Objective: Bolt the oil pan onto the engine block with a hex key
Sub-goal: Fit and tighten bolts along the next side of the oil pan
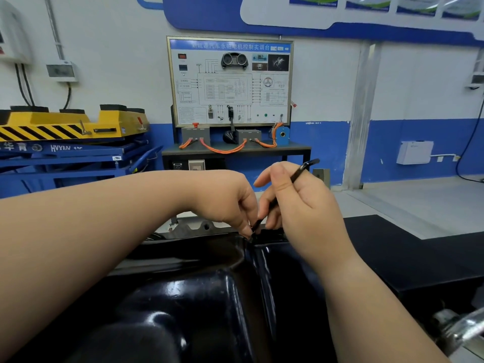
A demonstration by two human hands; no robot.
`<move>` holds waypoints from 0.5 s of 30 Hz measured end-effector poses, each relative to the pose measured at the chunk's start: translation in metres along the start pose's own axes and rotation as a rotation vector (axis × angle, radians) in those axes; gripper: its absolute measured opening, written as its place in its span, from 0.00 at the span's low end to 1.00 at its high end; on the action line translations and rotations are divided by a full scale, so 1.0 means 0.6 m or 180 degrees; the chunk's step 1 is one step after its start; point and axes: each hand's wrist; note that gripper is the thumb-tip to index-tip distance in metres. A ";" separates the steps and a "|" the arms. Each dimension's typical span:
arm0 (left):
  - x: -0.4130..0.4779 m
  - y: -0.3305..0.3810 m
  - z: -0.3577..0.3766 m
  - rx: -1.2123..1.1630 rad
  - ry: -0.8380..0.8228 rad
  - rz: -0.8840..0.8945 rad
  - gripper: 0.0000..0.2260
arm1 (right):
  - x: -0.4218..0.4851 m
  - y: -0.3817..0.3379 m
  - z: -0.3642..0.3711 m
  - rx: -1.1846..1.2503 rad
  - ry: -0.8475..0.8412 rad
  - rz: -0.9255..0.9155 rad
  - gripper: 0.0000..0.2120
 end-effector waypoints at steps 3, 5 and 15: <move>0.002 0.001 -0.001 0.0089 0.0023 -0.0026 0.08 | -0.001 -0.001 -0.005 -0.0115 -0.0189 -0.0009 0.10; 0.003 0.002 -0.001 0.0171 0.0033 -0.0019 0.10 | -0.001 -0.003 -0.011 -0.0191 -0.0387 -0.0019 0.08; 0.009 -0.001 -0.002 0.0296 0.0087 0.0055 0.13 | -0.001 -0.012 -0.032 -0.0274 -0.1053 -0.0061 0.12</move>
Point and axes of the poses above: each hand's wrist, its own x-axis towards the middle knuckle, its own z-axis out of the palm, y = z × x, and after that the axes turned 9 degrees about -z, right-handed
